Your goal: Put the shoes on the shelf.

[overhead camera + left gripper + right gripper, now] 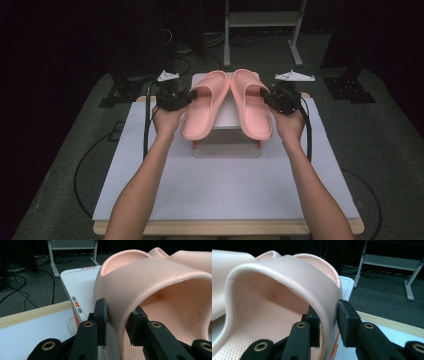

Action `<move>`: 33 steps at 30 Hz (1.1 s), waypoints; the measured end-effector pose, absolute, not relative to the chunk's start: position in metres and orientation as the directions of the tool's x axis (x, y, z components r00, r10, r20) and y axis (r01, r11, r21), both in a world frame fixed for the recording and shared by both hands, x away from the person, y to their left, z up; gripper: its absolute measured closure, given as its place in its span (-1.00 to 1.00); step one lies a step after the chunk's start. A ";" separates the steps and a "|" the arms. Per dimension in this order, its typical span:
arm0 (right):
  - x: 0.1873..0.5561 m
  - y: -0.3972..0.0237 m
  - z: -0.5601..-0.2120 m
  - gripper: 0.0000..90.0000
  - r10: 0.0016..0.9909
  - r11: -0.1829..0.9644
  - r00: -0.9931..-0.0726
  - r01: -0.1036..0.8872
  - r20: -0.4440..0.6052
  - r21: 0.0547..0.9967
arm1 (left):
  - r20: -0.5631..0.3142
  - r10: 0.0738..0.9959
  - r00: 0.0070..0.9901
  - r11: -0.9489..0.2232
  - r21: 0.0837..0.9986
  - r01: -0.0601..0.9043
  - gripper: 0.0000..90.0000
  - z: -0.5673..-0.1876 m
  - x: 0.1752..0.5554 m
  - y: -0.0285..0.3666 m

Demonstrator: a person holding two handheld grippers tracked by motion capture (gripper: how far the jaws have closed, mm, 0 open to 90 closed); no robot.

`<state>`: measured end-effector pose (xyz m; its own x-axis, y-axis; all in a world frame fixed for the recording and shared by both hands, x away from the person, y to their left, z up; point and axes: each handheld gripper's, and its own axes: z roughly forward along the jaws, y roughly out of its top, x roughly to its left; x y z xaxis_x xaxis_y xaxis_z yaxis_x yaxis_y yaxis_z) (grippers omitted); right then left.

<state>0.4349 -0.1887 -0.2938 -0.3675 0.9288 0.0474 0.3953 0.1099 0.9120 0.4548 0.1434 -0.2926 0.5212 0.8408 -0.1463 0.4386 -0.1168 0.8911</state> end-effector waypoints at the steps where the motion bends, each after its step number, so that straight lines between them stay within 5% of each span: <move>1: 0.436 -0.188 -0.294 0.59 0.930 0.111 -0.365 0.398 0.046 0.910 | -0.148 0.841 0.520 -0.116 0.891 0.440 0.59 -0.293 0.455 0.143; 33: 0.449 -0.176 -0.296 0.51 0.939 0.112 -0.341 0.417 0.041 0.902 | -0.185 0.853 0.488 -0.073 0.884 0.461 0.48 -0.298 0.462 0.133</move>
